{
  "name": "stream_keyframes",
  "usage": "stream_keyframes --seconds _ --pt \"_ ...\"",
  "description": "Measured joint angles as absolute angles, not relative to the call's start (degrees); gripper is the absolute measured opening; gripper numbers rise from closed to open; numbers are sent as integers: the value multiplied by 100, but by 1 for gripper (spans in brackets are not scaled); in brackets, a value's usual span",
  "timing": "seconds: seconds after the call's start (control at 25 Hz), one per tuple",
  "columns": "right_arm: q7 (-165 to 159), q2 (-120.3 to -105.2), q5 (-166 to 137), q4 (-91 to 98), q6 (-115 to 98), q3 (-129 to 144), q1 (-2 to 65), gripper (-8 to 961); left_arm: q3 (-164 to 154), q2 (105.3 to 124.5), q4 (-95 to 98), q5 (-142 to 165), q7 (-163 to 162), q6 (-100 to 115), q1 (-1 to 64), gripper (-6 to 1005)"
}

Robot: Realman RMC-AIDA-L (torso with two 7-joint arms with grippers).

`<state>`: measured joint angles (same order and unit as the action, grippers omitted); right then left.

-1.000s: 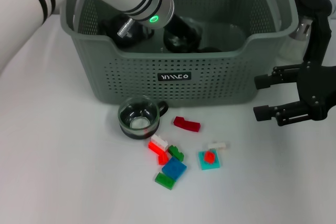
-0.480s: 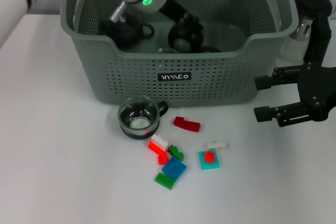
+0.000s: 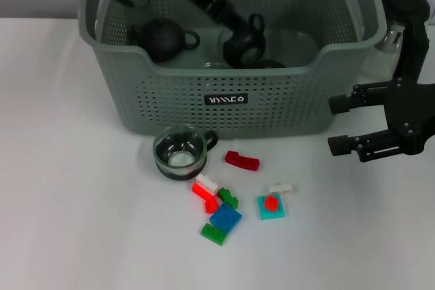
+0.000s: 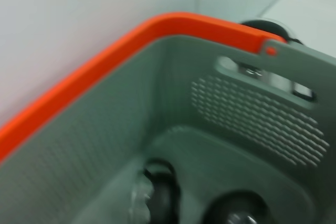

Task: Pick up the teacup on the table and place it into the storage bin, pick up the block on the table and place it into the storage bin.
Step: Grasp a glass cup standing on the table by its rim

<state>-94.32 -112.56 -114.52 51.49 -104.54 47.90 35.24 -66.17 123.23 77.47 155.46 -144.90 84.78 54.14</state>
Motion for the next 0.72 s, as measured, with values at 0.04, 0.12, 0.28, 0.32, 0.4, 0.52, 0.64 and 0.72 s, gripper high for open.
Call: stream_keyframes --seconds 0.04,0.12,0.28,0.32,0.4,0.52,0.64,0.72 --pt "-9432 -11256 -11452 5149 -10454 4790 3524 835 -6617 12323 7747 15546 -14490 8478 5414 830" --pt "-9442 -11252 -11452 5145 -10451 4790 3524 835 -6679 12404 8247 15501 -14455 8981 5199 833" --pt "-9434 -11250 -11452 5139 -10415 4765 3495 835 -7091 12446 8964 14923 -14458 9713 4683 836" --pt "-9430 -11249 -11452 5137 -10409 4753 3485 835 -7140 12445 9047 14846 -14460 9785 4620 836" --pt "-9428 -11250 -11452 5132 -10401 4747 3476 835 -7314 12444 9410 14604 -14442 10086 4373 835" --pt "-9428 -11264 -11452 5126 -10383 4739 3474 835 -7555 12444 9840 14496 -14397 10412 4080 835" --pt "-9428 -11282 -11451 5064 -10342 4728 3503 835 -7830 12448 10108 14484 -14263 10639 3808 836" --pt "-9427 -11286 -11449 4972 -10279 4723 3529 835 -7999 12453 10202 14488 -14097 10700 3602 835"
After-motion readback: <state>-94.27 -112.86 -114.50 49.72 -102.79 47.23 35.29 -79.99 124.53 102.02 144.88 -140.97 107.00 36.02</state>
